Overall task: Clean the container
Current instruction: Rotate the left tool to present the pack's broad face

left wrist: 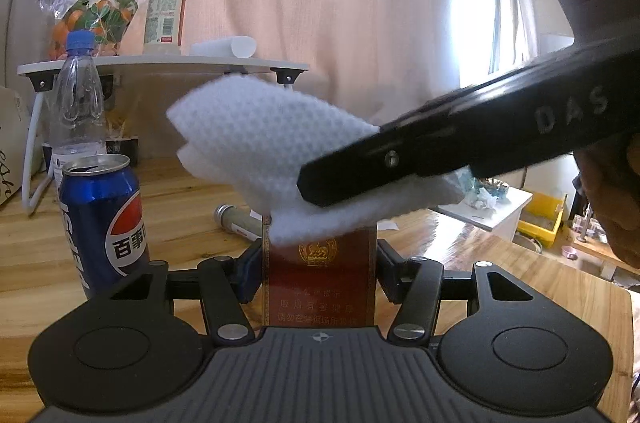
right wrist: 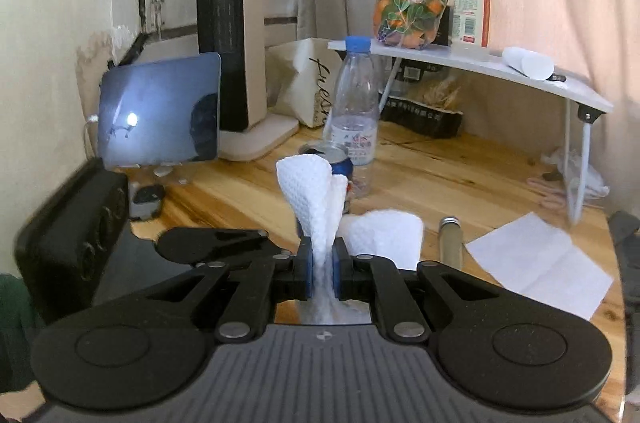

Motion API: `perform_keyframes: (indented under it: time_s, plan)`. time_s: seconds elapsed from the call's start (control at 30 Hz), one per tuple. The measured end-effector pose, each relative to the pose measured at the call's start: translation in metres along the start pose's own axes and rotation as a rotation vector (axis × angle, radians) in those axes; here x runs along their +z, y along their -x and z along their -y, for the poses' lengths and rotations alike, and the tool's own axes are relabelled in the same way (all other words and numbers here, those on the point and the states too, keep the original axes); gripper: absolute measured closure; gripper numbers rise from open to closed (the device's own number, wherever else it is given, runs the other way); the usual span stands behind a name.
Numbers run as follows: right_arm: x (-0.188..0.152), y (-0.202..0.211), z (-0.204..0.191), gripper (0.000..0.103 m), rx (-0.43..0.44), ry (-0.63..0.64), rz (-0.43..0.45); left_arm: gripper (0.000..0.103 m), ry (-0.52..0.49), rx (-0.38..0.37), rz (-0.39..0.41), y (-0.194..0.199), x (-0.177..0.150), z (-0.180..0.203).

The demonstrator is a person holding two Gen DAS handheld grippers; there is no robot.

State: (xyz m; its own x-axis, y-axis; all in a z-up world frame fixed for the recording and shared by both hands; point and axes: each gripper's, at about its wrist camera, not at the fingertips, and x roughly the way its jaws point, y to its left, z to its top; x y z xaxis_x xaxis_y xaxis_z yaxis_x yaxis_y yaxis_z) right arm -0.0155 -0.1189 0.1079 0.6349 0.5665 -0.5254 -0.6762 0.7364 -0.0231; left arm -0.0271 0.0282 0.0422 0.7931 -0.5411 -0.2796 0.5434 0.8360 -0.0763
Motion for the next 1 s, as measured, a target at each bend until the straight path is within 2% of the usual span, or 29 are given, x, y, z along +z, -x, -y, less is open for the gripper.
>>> perform_keyframes:
  time_s: [0.2, 0.27, 0.3, 0.4, 0.43, 0.53, 0.6, 0.7, 0.87, 1.0]
  plan:
    - [-0.009, -0.015, 0.004, 0.091, 0.071, -0.070, -0.064, 0.045, 0.004, 0.006, 0.004, 0.000, 0.001, -0.001]
    - [-0.009, -0.014, 0.007, 0.091, 0.098, -0.109, -0.059, 0.045, 0.008, 0.008, 0.004, 0.000, 0.001, -0.002]
    - [-0.008, -0.010, 0.009, 0.091, 0.116, -0.126, -0.037, 0.045, 0.011, 0.010, 0.005, 0.000, 0.001, -0.003]
    - [-0.001, 0.017, 0.020, 0.091, 0.088, -0.158, 0.087, 0.045, 0.026, 0.013, 0.013, 0.000, 0.003, -0.006]
    - [0.001, 0.028, 0.028, 0.091, 0.054, -0.178, 0.133, 0.045, 0.031, 0.012, 0.017, 0.001, 0.003, -0.007]
    - [-0.012, 0.044, 0.063, 0.091, 0.037, -0.330, 0.224, 0.045, 0.045, -0.012, 0.048, 0.006, 0.004, -0.008]
    - [-0.028, 0.041, 0.085, 0.091, 0.065, -0.439, 0.223, 0.045, 0.043, -0.032, 0.070, 0.010, 0.005, -0.007]
    - [-0.050, 0.025, 0.103, 0.091, 0.115, -0.532, 0.179, 0.045, 0.028, -0.037, 0.067, 0.010, 0.003, -0.004]
    - [-0.056, 0.012, 0.100, 0.091, 0.171, -0.530, 0.147, 0.045, 0.018, -0.035, 0.041, 0.006, 0.001, -0.001]
    - [-0.047, 0.015, 0.082, 0.091, 0.172, -0.440, 0.147, 0.046, 0.018, -0.026, 0.021, 0.002, -0.001, -0.002]
